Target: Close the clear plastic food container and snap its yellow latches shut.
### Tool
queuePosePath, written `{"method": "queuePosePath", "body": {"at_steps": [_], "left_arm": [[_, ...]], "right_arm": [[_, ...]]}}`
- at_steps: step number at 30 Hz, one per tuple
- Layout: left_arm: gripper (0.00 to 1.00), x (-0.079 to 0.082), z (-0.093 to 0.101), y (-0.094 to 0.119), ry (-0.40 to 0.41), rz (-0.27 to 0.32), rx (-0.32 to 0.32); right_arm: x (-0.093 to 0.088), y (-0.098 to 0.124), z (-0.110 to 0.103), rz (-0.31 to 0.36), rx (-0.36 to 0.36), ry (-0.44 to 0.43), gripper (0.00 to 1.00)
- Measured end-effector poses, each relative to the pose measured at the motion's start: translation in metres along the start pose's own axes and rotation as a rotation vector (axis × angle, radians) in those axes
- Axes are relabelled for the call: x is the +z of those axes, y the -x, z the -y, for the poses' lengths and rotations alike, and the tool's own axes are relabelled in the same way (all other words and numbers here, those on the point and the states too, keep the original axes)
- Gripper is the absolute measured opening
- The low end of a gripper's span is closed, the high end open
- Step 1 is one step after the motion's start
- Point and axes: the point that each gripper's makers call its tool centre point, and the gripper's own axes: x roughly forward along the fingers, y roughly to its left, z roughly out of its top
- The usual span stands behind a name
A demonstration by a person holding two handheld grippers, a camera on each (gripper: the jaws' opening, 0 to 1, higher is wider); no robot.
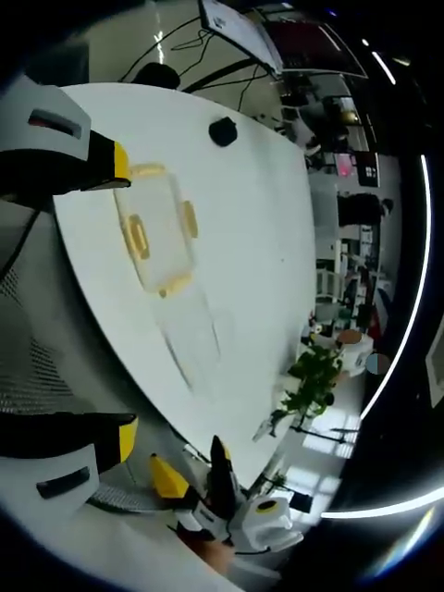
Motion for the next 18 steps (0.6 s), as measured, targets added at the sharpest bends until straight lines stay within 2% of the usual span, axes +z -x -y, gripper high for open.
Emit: {"method": "queuePosePath", "body": {"at_steps": [18], "left_arm": [[0.99, -0.0016, 0.0012, -0.0019, -0.013, -0.001, -0.001]], "right_arm": [[0.0012, -0.0007, 0.0019, 0.005, -0.003, 0.001, 0.99]]}}
